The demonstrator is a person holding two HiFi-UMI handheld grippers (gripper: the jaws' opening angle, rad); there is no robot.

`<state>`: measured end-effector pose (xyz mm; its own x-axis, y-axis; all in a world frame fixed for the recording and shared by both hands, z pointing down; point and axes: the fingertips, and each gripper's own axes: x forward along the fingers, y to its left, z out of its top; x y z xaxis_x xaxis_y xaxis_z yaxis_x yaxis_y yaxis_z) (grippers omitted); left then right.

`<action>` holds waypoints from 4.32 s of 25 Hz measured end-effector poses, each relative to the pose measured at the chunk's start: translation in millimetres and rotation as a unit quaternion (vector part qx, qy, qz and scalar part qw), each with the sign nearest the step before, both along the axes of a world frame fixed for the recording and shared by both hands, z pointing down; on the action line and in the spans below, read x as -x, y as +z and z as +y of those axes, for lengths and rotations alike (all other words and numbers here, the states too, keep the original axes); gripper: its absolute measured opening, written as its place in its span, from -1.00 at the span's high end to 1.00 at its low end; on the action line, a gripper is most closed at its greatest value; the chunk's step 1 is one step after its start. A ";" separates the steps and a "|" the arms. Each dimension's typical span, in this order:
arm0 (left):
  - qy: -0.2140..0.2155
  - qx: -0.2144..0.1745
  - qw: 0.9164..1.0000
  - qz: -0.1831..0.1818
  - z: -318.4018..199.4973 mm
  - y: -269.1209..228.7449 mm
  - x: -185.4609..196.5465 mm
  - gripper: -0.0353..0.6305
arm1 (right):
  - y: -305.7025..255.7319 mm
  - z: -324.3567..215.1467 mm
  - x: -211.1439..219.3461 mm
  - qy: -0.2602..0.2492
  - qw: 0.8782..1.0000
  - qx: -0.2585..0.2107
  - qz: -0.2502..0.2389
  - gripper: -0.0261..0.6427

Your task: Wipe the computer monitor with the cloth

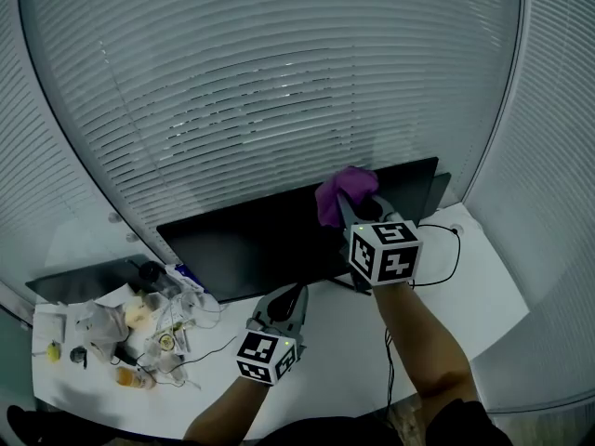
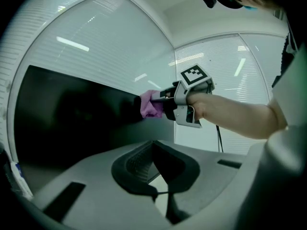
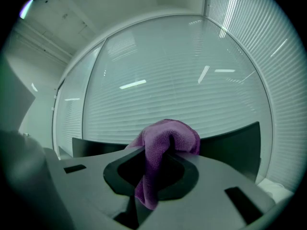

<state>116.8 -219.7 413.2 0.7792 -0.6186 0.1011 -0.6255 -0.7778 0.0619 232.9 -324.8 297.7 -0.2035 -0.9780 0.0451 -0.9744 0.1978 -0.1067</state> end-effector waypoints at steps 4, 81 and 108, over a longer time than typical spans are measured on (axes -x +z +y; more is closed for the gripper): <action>0.005 0.002 1.000 -0.004 -2.4 12.7 -28.6 0.88 | 4.4 -0.9 -36.6 0.004 1.000 -0.005 -0.001 0.74; 0.050 0.082 0.994 -0.059 44.0 110.0 -182.7 0.88 | 166.6 21.4 -248.7 0.058 0.992 0.108 -0.042 0.74; 0.059 0.108 0.989 -0.085 57.7 155.4 -177.0 0.88 | 327.4 41.1 -230.5 0.062 0.969 0.236 -0.042 0.74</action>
<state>293.8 -161.9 568.7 0.8051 -0.4737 0.3570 -0.5464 -0.8265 0.1356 463.4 -283.7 625.1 -0.1084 -0.8699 0.4811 -0.9714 -0.0101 -0.2370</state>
